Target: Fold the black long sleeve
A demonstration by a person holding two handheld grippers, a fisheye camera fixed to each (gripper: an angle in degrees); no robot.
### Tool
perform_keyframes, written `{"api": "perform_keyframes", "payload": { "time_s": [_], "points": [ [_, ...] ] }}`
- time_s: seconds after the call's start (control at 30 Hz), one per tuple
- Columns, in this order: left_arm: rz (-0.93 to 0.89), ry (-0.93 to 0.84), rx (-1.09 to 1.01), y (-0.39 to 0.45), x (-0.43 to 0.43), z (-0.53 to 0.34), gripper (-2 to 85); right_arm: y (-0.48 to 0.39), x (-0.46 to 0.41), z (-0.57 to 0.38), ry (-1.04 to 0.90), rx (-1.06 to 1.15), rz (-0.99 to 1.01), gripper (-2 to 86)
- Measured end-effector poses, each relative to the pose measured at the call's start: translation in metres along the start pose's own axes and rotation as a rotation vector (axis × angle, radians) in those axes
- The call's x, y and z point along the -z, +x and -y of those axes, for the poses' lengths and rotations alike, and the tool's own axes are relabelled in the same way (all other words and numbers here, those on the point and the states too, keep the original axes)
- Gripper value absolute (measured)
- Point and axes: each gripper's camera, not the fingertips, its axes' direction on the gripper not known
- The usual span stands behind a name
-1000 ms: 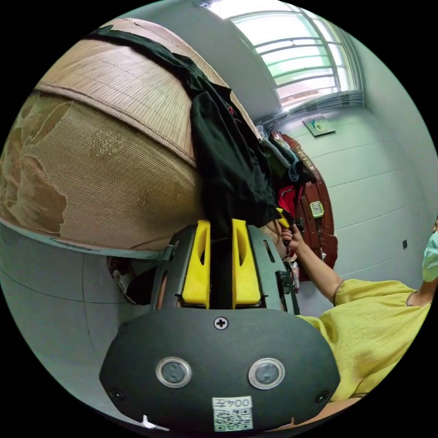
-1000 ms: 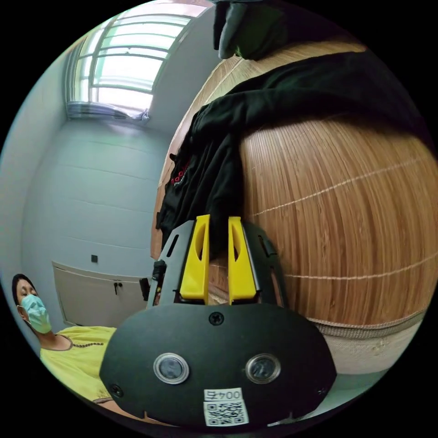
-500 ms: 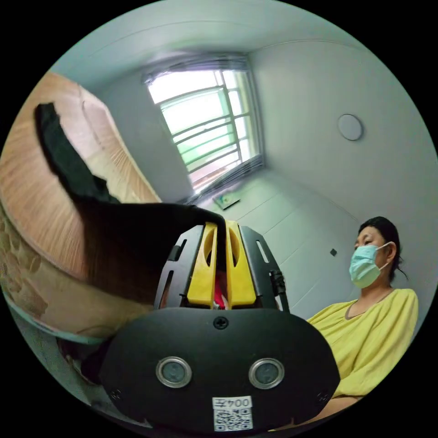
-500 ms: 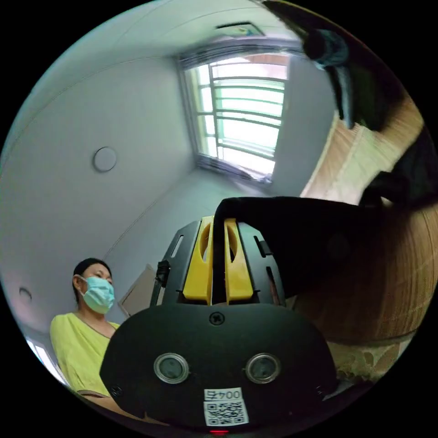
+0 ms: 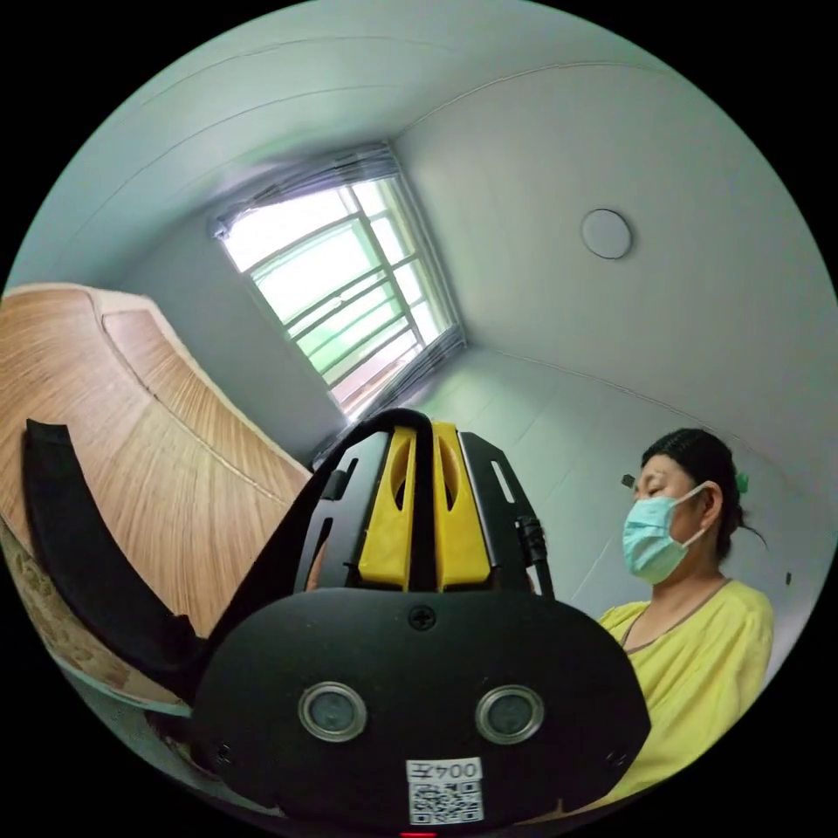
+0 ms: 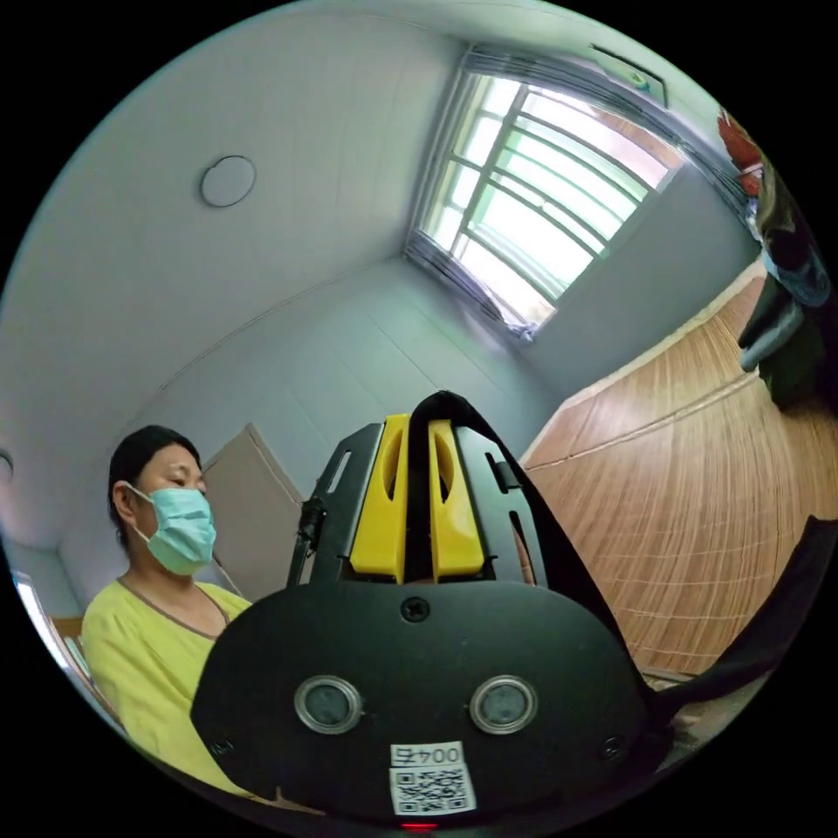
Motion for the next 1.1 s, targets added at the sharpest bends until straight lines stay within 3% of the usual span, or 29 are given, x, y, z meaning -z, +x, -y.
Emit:
{"api": "perform_keyframes", "payload": {
  "time_s": [0.17,0.27,0.43,0.57,0.67,0.87,1.1],
  "points": [
    [0.093,-0.105,0.107,-0.075,-0.081,0.069,3.3,0.069,-0.064,0.069,-0.023,-0.130,-0.129,4.4],
    [0.124,-0.186,0.105,-0.100,-0.157,0.156,3.3,0.083,-0.116,0.165,-0.034,-0.123,-0.183,4.2],
    [0.178,-0.202,-0.295,0.046,-0.254,0.313,3.7,-0.068,-0.185,0.312,-0.012,0.306,-0.331,4.3],
    [0.149,-0.170,-0.432,0.112,-0.255,0.339,4.0,-0.118,-0.189,0.326,-0.011,0.425,-0.325,4.4],
    [0.170,-0.227,-0.455,0.100,-0.245,0.320,4.0,-0.098,-0.192,0.300,-0.098,0.430,-0.340,4.5],
    [0.336,-0.499,-0.294,-0.057,-0.222,0.193,3.5,0.077,-0.201,0.166,-0.361,0.193,-0.452,4.6],
    [0.515,-0.634,0.278,-0.293,-0.141,-0.040,3.3,0.345,-0.158,-0.071,-0.450,-0.375,-0.552,4.7]
  ]
}}
